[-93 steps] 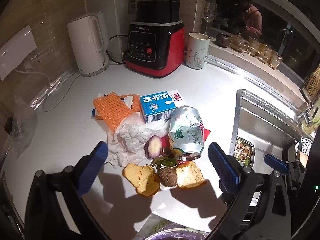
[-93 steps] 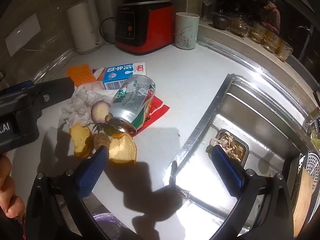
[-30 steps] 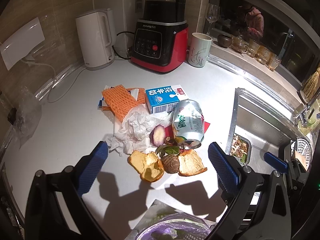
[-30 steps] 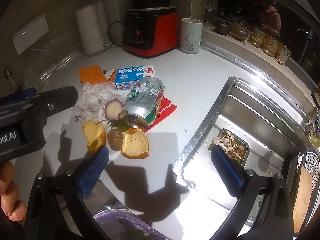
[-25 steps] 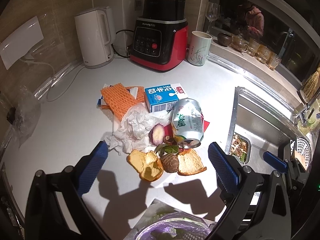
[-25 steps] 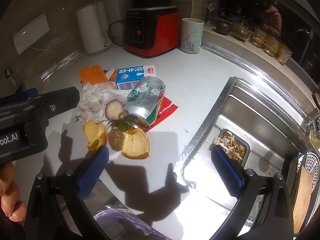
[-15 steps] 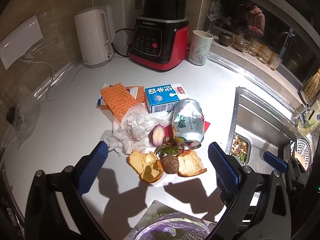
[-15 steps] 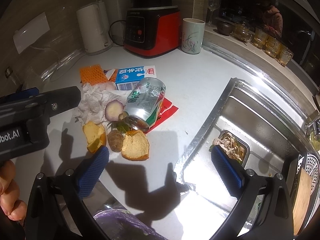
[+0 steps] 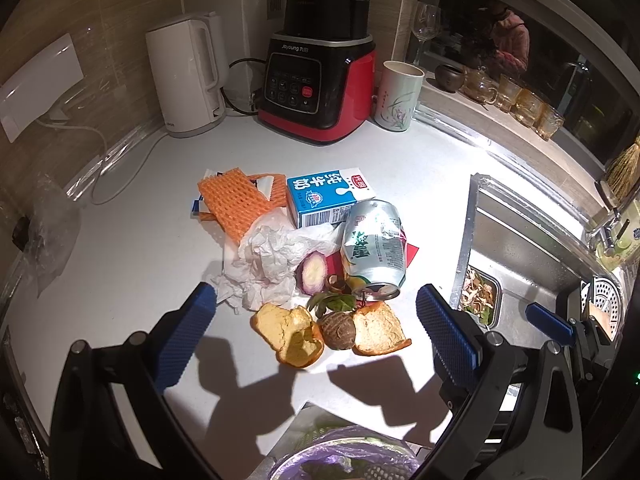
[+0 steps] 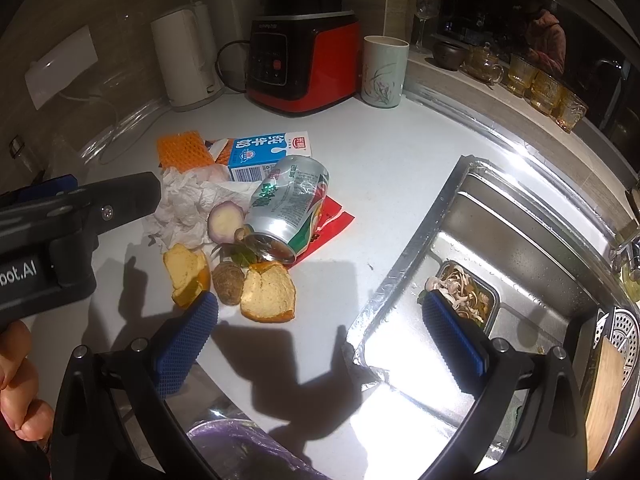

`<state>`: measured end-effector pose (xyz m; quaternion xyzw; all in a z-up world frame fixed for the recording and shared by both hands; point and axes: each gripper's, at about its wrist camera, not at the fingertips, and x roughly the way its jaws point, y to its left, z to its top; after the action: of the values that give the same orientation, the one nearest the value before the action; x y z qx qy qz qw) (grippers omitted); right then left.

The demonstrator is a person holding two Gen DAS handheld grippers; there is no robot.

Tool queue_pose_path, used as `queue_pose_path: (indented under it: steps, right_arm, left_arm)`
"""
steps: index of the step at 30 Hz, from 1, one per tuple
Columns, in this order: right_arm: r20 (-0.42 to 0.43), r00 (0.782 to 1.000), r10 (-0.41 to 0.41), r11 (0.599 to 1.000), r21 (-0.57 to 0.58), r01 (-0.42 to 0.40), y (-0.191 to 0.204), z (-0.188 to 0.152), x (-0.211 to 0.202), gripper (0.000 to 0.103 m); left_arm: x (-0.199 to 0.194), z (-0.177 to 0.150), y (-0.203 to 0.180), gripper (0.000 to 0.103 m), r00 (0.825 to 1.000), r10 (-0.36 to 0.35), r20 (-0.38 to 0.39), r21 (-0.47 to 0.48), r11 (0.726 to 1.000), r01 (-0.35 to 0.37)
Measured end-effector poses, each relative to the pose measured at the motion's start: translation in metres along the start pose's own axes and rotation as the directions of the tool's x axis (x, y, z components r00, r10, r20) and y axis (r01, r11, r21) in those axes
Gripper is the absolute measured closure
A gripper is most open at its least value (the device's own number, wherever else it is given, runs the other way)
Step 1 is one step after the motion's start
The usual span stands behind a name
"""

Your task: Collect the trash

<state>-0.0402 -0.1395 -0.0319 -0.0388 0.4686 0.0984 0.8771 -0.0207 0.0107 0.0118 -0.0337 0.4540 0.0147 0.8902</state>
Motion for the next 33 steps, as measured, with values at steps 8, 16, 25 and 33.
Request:
queue_pose_path:
  steps: [8,16,25,33]
  right_arm:
    - [-0.008,1.000,0.013,1.000,-0.001,-0.013,-0.001,0.000,0.005,0.002]
    - [-0.055,0.998,0.017,1.000,-0.018,-0.018,-0.002,-0.011,0.042,0.002]
    - [-0.055,0.997,0.063,0.994,-0.091,-0.068,0.009,-0.014,0.077,0.002]
    - [-0.030,0.994,0.104,0.994,0.039,-0.103,-0.009,0.042,0.104,0.002]
  left_arm:
    - [0.002,0.002,0.000,0.007,1.000,0.004,-0.001,0.002,1.000,-0.004]
    - [0.030,-0.013,0.026,0.007,0.999,0.003,-0.044,0.014,1.000,-0.003]
    - [0.067,-0.043,0.063,0.007,0.992,0.008,-0.126,0.014,1.000,-0.006]
    - [0.078,-0.056,0.071,0.007,0.989,-0.050,-0.139,-0.001,0.999,0.050]
